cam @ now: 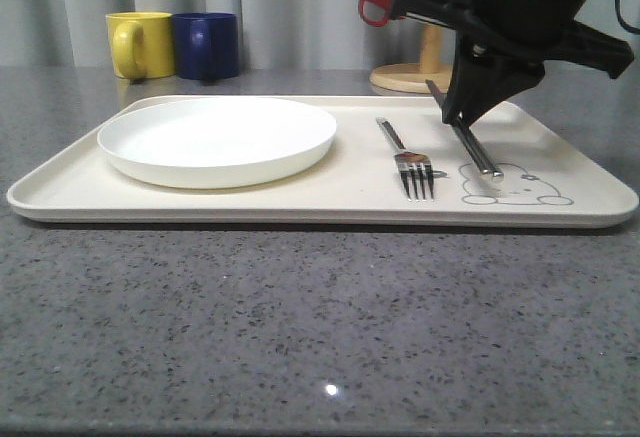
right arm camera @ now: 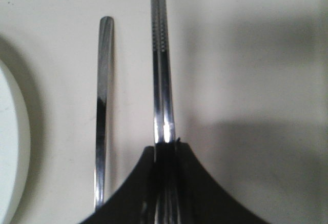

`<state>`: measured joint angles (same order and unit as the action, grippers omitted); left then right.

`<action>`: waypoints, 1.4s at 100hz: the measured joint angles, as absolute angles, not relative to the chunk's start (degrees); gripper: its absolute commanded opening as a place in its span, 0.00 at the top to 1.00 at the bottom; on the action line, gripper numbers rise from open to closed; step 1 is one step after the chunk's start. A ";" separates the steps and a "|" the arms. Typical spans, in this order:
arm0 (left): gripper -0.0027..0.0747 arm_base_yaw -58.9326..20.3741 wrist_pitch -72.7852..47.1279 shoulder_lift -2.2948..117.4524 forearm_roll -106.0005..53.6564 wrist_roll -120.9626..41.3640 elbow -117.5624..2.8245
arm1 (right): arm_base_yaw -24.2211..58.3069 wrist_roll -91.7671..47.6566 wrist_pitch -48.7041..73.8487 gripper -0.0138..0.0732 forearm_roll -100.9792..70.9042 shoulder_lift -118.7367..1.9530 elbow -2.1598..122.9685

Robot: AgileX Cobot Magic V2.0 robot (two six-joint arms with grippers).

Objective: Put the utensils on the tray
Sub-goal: 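Place the chopsticks on the tray next to the fork, right gripper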

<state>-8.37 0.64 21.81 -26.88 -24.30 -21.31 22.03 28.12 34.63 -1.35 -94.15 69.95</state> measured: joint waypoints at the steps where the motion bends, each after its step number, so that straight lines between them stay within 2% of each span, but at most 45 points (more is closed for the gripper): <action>1: 0.99 -8.37 0.64 21.81 -26.88 -24.30 -21.31 | 22.03 28.12 34.63 0.89 -1.35 -94.30 69.95; 34: 0.99 -8.37 0.64 21.81 -26.88 -24.30 -21.31 | 22.03 28.12 34.63 0.87 -1.35 -96.83 69.95; 44: 0.99 -8.37 0.64 21.81 -26.88 -24.30 -21.31 | 22.03 28.12 34.54 0.76 -1.35 -96.83 69.95; 61: 0.99 -8.37 0.64 21.81 -26.88 -24.30 -21.31 | 22.03 28.12 34.54 0.51 -1.35 -96.83 69.95; 73: 0.99 -8.37 0.64 21.81 -26.88 -24.30 -21.31 | 22.03 28.12 34.28 0.42 -1.35 -96.83 69.98; 110: 0.99 -8.37 0.64 21.81 -26.88 -24.30 -21.31 | 20.64 23.43 39.31 0.41 -1.35 -94.03 75.34; 140: 0.99 -8.37 0.64 21.81 -26.88 -24.30 -21.31 | 8.47 14.32 46.57 0.41 -1.35 -90.04 76.32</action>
